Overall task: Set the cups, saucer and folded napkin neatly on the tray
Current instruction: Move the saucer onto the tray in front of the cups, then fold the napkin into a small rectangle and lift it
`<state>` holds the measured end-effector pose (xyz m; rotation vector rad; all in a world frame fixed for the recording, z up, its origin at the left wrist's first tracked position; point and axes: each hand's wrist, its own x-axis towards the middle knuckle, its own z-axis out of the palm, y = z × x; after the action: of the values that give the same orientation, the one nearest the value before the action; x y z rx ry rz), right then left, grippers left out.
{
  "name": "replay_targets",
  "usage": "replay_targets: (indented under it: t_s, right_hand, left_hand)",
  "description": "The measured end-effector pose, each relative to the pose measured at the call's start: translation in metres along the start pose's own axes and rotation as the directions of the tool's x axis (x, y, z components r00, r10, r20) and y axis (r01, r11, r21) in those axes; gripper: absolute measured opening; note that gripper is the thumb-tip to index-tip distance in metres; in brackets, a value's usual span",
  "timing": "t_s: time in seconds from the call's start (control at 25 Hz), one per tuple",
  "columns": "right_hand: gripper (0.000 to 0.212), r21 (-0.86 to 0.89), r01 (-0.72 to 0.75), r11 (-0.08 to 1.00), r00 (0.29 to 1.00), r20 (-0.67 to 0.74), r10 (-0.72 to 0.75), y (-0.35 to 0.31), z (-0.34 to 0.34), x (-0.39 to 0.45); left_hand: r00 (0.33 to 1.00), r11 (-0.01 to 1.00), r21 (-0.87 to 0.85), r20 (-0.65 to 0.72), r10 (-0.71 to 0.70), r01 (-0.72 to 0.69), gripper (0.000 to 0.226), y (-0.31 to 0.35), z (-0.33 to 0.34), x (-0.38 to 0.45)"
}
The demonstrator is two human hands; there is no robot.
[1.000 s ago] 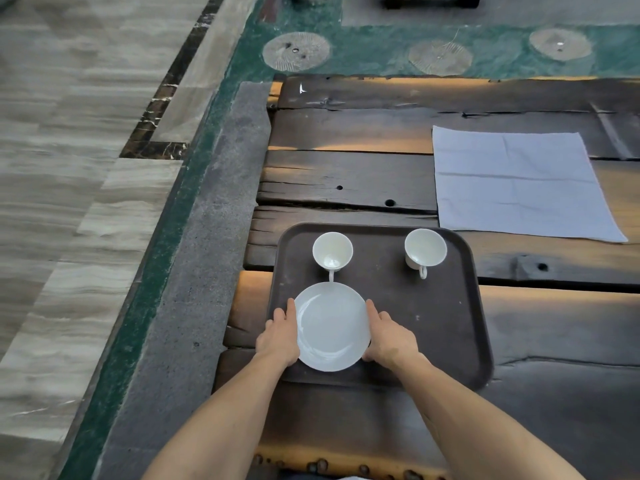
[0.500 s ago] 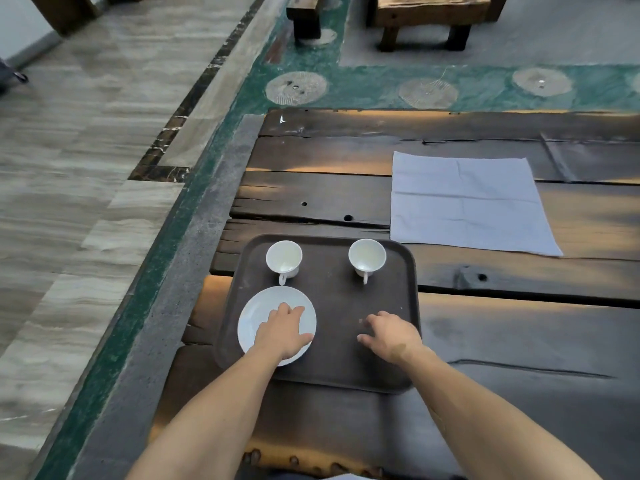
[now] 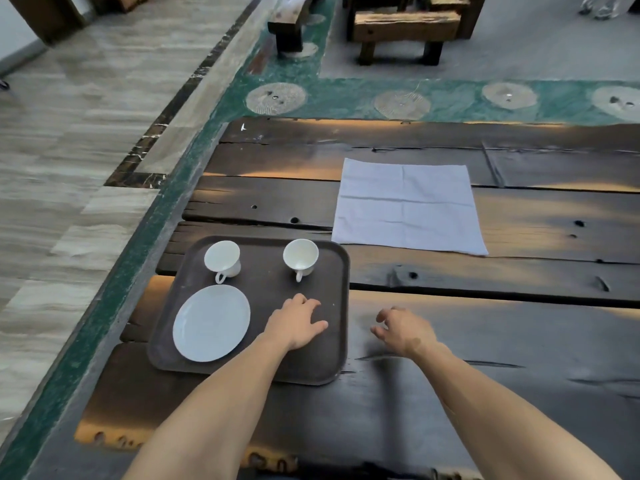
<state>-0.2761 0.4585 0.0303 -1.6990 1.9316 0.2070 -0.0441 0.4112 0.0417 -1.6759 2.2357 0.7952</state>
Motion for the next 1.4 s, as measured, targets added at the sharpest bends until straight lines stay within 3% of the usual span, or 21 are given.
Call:
replay_targets:
  t_s: [0.44,1.0,1.4]
  right_hand:
    - [0.040,0.066,-0.086,0.994,0.992,-0.082,0.091,0.063,-0.033,0.016]
    - [0.038,0.140,-0.150,0.979,0.978,-0.121,0.167,0.103,-0.090,0.131]
    - [0.042,0.005,-0.284,0.959,0.945,-0.164,0.281,0.175,-0.091,0.177]
  left_hand:
    - [0.996,0.995,0.044,-0.024,0.091,-0.090,0.053,0.050,-0.024,0.050]
    - [0.992,0.992,0.045,-0.045,0.121,-0.119,0.048,0.064,-0.061,0.186]
    - [0.992,0.983,0.183,-0.111,0.054,-0.033,0.039,0.061,-0.050,0.263]
